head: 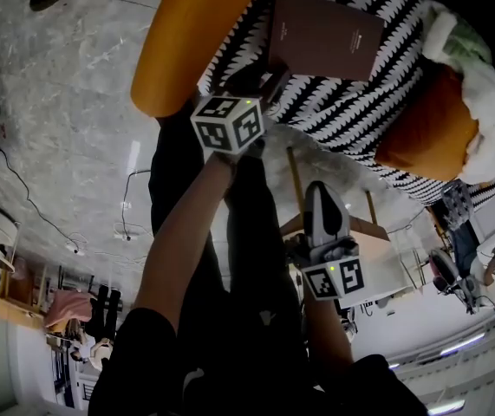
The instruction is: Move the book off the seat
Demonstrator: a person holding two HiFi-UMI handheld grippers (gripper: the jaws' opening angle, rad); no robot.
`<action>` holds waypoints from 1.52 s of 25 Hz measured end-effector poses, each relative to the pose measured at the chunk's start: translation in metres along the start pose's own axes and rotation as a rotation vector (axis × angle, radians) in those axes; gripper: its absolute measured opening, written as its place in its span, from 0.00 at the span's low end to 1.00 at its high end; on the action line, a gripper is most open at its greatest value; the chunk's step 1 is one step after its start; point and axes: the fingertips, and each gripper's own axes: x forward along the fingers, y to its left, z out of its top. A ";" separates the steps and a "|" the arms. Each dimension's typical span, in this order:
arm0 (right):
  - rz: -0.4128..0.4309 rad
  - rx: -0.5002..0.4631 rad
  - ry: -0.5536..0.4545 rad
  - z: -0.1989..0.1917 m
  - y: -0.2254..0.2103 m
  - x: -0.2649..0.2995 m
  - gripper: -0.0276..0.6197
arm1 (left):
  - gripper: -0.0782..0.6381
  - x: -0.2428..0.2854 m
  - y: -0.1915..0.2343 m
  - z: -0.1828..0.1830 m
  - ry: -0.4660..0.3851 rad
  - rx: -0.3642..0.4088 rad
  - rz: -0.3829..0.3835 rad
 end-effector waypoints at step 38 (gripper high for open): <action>-0.031 0.037 -0.138 0.018 0.013 -0.038 0.05 | 0.31 -0.089 -0.062 0.042 -0.073 0.277 0.045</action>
